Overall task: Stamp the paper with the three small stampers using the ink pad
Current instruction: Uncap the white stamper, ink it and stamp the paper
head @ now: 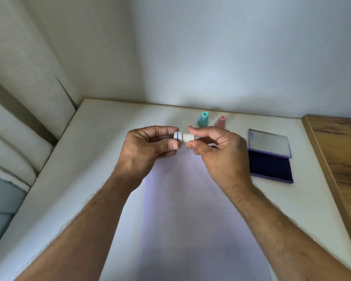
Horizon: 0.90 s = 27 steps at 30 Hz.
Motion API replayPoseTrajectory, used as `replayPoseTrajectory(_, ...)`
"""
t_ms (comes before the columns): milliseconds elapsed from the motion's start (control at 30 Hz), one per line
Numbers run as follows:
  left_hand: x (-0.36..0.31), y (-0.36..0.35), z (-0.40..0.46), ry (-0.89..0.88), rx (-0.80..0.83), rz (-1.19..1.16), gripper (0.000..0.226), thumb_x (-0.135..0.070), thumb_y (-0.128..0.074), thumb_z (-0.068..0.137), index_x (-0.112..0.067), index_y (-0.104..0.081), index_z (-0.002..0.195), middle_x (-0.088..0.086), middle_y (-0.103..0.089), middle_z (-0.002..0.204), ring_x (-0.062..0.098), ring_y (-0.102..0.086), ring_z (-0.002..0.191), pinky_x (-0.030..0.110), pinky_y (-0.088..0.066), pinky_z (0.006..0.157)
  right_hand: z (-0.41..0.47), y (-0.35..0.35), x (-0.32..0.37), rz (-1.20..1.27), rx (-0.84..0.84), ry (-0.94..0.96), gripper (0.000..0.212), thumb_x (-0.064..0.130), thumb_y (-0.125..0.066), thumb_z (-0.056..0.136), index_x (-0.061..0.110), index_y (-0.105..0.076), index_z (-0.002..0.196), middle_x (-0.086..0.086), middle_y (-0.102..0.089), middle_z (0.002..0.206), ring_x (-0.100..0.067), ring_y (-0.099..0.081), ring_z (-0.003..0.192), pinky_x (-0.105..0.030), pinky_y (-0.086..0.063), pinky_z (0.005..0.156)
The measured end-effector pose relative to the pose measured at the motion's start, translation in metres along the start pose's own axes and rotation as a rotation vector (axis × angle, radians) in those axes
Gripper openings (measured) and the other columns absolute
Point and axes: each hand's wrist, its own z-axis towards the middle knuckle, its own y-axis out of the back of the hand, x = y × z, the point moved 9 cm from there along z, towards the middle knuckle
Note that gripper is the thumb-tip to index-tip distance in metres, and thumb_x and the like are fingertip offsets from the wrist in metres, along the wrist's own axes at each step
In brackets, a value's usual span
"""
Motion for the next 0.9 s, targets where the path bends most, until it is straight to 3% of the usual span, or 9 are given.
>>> replayPoseTrajectory(167,0.002,0.0,0.0,0.006,0.016,-0.009,0.024,0.003,-0.075,0.077,-0.008,-0.076,0.099,0.016,-0.078,0.093,0.027,-0.074,0.086,0.027,-0.06,0.074,0.001,0.0,0.006,-0.054,-0.002,0.062,0.03,0.009,-0.084,0.072,0.016,-0.078,0.1,0.026,-0.068,0.085,0.004,-0.07,0.079,-0.009,-0.051,0.078)
replayPoseTrajectory(267,0.002,0.001,0.0,-0.001,0.013,-0.006,0.025,0.003,-0.076,0.076,-0.006,-0.076,0.099,0.017,-0.078,0.093,0.028,-0.074,0.087,0.027,-0.06,0.074,0.001,0.0,-0.002,-0.001,0.013,-0.032,0.029,0.008,-0.084,0.072,0.018,-0.079,0.099,0.019,-0.073,0.084,-0.005,-0.073,0.075,-0.018,-0.057,0.078)
replayPoseTrajectory(400,0.001,0.0,-0.002,-0.007,0.009,-0.001,0.024,0.006,-0.076,0.075,-0.007,-0.076,0.095,0.012,-0.078,0.088,0.024,-0.074,0.083,0.026,-0.06,0.072,0.002,-0.001,-0.014,0.133,0.049,-0.187,0.026,0.003,-0.082,0.074,0.014,-0.078,0.097,0.005,-0.077,0.082,-0.013,-0.075,0.066,-0.02,-0.059,0.069)
replayPoseTrajectory(533,-0.002,-0.002,-0.003,-0.03,0.006,0.028,0.027,0.01,-0.076,0.073,-0.011,-0.076,0.09,0.008,-0.079,0.083,0.02,-0.075,0.081,0.025,-0.06,0.072,0.0,-0.007,-0.027,0.284,0.074,-0.356,0.022,0.001,-0.08,0.076,0.006,-0.076,0.097,-0.009,-0.076,0.076,-0.023,-0.075,0.067,-0.032,-0.062,0.067)
replayPoseTrajectory(700,-0.003,-0.004,-0.004,-0.027,0.012,0.08,0.029,0.01,-0.078,0.072,-0.013,-0.076,0.089,0.0,-0.079,0.08,0.012,-0.074,0.078,0.023,-0.059,0.072,-0.008,-0.015,-0.038,0.448,0.11,-0.533,0.018,0.0,-0.079,0.077,0.005,-0.075,0.094,-0.011,-0.077,0.078,-0.025,-0.075,0.071,-0.035,-0.063,0.069)
replayPoseTrajectory(900,-0.012,-0.006,-0.001,-0.042,-0.015,0.099,0.033,0.001,-0.08,0.074,-0.02,-0.076,0.099,-0.004,-0.08,0.088,0.008,-0.075,0.086,0.02,-0.058,0.079,-0.009,-0.016,-0.036,0.577,0.087,-0.565,0.018,0.001,-0.077,0.08,0.009,-0.074,0.095,-0.009,-0.077,0.084,-0.022,-0.075,0.078,-0.035,-0.062,0.074)
